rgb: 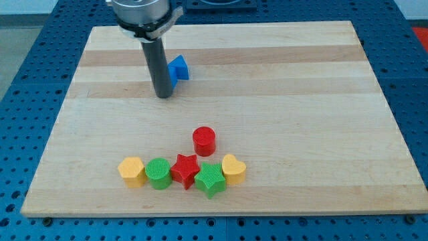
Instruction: Separate red blocks from group of blocks
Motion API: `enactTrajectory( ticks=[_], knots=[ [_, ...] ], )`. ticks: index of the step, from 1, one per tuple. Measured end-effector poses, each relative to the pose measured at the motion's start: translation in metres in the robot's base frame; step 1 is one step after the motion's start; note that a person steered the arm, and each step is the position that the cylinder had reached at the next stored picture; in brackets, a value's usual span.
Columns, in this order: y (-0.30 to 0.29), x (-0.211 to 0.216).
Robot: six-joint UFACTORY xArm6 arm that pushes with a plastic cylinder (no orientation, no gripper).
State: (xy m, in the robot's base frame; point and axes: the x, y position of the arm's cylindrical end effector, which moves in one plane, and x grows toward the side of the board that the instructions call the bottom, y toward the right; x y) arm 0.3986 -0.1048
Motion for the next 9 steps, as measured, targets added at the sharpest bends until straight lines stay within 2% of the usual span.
enactTrajectory(
  ticks=[1, 2, 3, 4, 5, 6, 8, 9],
  knots=[
    [0.058, 0.013],
    [0.147, 0.049],
    [0.217, 0.122],
    [0.233, 0.217],
    [0.216, 0.22],
    [0.171, 0.22],
    [0.047, 0.215],
    [0.032, 0.197]
  ],
)
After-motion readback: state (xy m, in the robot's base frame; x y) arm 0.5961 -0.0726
